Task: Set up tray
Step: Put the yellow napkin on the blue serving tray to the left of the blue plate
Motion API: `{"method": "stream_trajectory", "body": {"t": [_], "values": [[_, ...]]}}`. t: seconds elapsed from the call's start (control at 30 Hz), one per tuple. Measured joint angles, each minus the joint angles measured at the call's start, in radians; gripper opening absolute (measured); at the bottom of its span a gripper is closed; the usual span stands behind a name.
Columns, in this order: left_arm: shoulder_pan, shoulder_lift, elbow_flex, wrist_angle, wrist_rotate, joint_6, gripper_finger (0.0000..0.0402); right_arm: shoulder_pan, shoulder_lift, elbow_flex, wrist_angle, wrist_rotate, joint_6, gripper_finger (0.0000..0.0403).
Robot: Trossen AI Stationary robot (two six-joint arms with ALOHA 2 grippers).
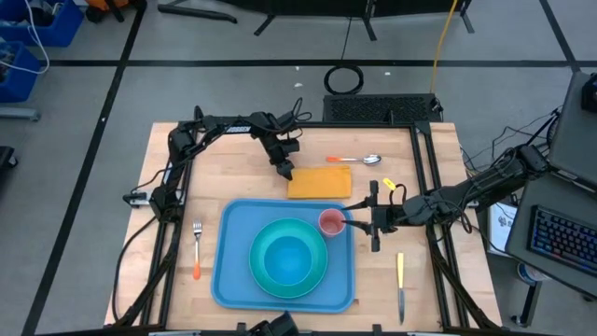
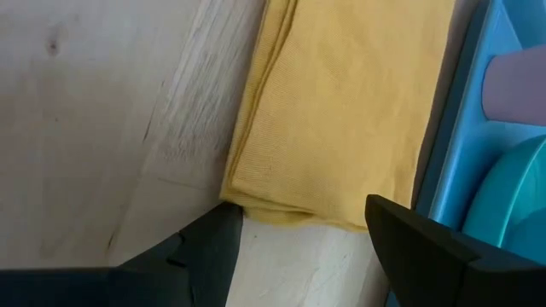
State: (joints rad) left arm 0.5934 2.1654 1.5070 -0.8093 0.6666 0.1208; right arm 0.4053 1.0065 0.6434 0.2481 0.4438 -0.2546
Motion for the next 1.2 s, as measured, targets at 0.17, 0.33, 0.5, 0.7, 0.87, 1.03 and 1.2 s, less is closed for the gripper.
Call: {"method": "stream_trajectory", "body": {"t": [0.17, 0.33, 0.5, 0.7, 0.87, 1.03, 1.2], "values": [[0.0, 0.0, 0.0, 0.0, -0.001, 0.004, 0.0255, 0.0, 0.0, 0.0, -0.003, 0.0, 0.0, 0.0134], [0.0, 0.001, -0.001, 0.0, -0.001, 0.005, 0.0255, 0.0, 0.0, 0.0, -0.007, 0.0, 0.0, 0.0134], [0.0, 0.001, -0.001, -0.001, -0.001, 0.007, 0.0255, 0.0, 0.0, 0.0, -0.007, 0.0, 0.0, 0.0134], [0.0, 0.001, -0.001, -0.001, 0.002, 0.007, 0.0255, 0.0, 0.0, 0.0, -0.007, 0.0, 0.0, 0.0134], [0.0, -0.001, -0.002, -0.007, 0.009, 0.017, 0.0255, 0.0, 0.0, 0.0, -0.007, 0.0, 0.0, 0.0134], [-0.003, -0.005, -0.003, -0.008, 0.01, 0.027, 0.0255, 0.0, 0.0, 0.0, -0.008, 0.0, 0.0, 0.0134], [-0.009, -0.006, -0.003, -0.007, -0.002, 0.031, 0.0255, 0.0, 0.0, 0.0, -0.008, 0.0, 0.0, 0.0134]]}}
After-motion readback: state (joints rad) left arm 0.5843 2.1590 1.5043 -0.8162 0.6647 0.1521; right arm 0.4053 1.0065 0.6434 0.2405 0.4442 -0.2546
